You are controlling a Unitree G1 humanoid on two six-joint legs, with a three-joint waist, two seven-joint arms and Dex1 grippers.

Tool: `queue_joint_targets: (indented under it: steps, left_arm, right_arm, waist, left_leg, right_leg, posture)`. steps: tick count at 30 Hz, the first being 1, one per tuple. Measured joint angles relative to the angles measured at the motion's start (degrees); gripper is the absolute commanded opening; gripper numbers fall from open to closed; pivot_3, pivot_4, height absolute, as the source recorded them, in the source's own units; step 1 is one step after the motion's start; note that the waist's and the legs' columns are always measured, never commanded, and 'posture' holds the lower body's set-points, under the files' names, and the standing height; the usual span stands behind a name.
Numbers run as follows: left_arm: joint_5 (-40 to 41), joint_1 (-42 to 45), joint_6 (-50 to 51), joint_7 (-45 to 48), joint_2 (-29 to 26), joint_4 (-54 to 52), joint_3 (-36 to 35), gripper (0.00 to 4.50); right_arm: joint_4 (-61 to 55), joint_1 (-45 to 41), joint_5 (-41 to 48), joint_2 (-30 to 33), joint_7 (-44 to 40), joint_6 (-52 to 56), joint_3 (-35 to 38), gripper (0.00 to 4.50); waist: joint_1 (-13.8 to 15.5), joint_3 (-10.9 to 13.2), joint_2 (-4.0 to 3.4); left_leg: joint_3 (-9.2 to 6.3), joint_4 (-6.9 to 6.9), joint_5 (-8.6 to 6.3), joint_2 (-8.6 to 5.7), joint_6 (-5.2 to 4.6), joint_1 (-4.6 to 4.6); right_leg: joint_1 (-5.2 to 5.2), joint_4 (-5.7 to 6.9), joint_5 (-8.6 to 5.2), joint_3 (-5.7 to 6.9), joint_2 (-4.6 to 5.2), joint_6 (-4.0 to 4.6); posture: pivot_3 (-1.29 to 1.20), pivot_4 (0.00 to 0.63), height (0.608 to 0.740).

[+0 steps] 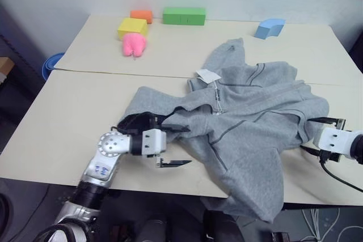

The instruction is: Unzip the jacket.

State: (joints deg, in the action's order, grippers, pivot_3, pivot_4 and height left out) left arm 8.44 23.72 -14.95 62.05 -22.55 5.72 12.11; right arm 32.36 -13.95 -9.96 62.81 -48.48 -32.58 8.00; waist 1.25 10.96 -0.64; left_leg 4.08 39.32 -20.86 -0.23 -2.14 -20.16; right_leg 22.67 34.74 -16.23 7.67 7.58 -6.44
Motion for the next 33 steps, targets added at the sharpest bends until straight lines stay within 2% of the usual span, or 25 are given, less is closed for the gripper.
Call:
queue_joint_targets:
  steps: [1,4,9,14,15,22,29,33]
  left_arm:
    - [-0.51,0.38,-0.75,-0.22,0.59,0.67,0.62,4.11]
    - [-2.02,0.72,-3.0,-0.47,1.24,3.66,2.16,3.29]
    - [-6.37,0.83,-7.23,-2.94,0.6,9.13,2.53,1.6]
    - [-8.97,2.44,-10.4,-5.36,-0.14,12.03,2.72,0.0]
    - [-9.0,2.89,-10.81,-5.57,-0.33,12.59,2.73,0.0]
    - [-7.93,4.44,-11.57,-5.16,-3.64,15.49,2.12,0.0]
    - [-6.64,6.88,-14.19,-4.2,-10.37,22.59,-0.98,0.0]
    - [-6.39,8.32,-15.68,-4.22,-12.85,26.92,-2.74,0.0]
  right_arm:
    - [1.33,-1.17,-0.73,0.0,0.75,-0.87,-0.85,4.5]
    - [5.21,-3.71,-1.57,-0.01,1.94,-3.62,-2.9,3.88]
    - [7.58,-3.55,0.45,-0.01,-0.19,-4.53,-3.74,2.12]
    - [4.06,1.3,7.85,0.14,-7.49,-1.27,-2.74,0.29]
    - [2.71,2.34,9.3,0.21,-8.98,-0.43,-2.63,0.02]
    - [-14.16,14.85,20.22,2.56,-18.48,12.09,1.51,0.02]
    - [-48.22,34.05,37.33,4.78,-23.92,43.35,12.9,0.02]
    - [-61.75,38.59,44.34,4.66,-23.4,54.59,15.71,0.02]
  waist:
    - [-0.02,0.0,0.0]
    - [-0.23,0.0,0.01]
    - [-0.18,0.0,0.01]
    - [0.13,-0.01,0.0]
    - [0.1,-0.03,-0.03]
    - [-0.06,-0.08,-0.12]
    - [0.09,-0.11,-0.17]
    - [0.18,-0.11,-0.12]
  left_leg:
    - [-0.03,0.0,0.0,0.01,0.0,0.0]
    - [-0.04,0.0,0.0,0.02,0.0,0.03]
    - [-0.1,0.03,0.0,0.01,-0.01,0.02]
    - [-0.22,0.03,0.0,0.01,-0.01,0.03]
    - [-0.22,0.03,0.0,0.01,-0.01,0.04]
    - [-0.21,0.03,0.0,0.09,0.04,0.2]
    - [-0.3,0.03,-0.05,0.18,0.12,0.2]
    - [-0.43,0.04,-0.06,0.21,0.15,0.1]
  right_leg:
    - [0.0,0.0,0.0,0.03,0.0,0.0]
    - [-0.05,0.0,0.0,0.05,-0.01,0.0]
    - [-0.08,-0.02,0.01,0.09,0.01,0.0]
    - [-0.15,-0.07,0.01,0.16,0.03,0.0]
    - [-0.16,-0.06,0.01,0.16,0.03,0.0]
    - [-0.21,0.02,0.04,0.14,-0.02,0.06]
    - [-0.21,-0.03,0.08,-0.03,0.07,0.15]
    - [-0.19,-0.11,0.08,-0.1,0.14,0.16]
  posture:
    - [0.0,0.15,0.74]
    - [0.0,0.15,0.74]
    - [0.0,0.15,0.74]
    - [0.0,0.15,0.74]
    - [0.0,0.15,0.74]
    - [0.0,0.15,0.74]
    - [0.0,0.15,0.74]
    - [0.0,0.15,0.74]
